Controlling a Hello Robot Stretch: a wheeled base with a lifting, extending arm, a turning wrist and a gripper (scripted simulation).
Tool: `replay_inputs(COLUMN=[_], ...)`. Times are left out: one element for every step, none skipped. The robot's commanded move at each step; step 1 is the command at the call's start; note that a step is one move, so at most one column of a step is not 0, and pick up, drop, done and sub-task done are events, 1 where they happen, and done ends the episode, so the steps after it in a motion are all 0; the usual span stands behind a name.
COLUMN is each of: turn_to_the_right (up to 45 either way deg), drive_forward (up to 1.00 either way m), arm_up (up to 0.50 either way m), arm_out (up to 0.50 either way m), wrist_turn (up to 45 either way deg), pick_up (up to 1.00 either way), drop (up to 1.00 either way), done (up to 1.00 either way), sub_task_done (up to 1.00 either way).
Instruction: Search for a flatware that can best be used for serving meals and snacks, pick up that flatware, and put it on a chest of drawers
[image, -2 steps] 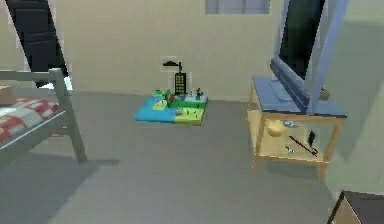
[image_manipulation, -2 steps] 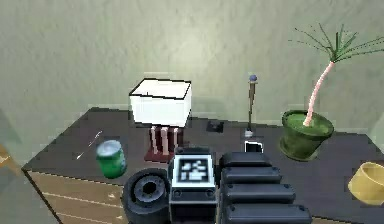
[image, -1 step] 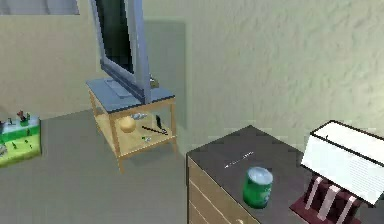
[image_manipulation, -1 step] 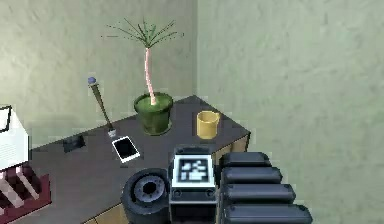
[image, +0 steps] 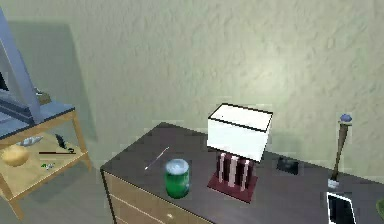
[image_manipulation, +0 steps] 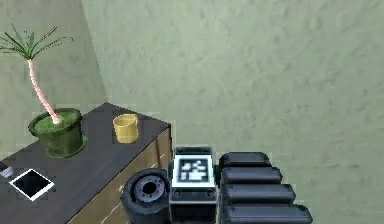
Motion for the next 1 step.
replay_inputs(turn_to_the_right=[0.0], drive_forward=[0.1], arm_up=[0.0], arm_out=[0.0], wrist_turn=[0.0], pick_up=[0.0], drop=[0.0], done=[0.0], sub_task_done=[0.0])
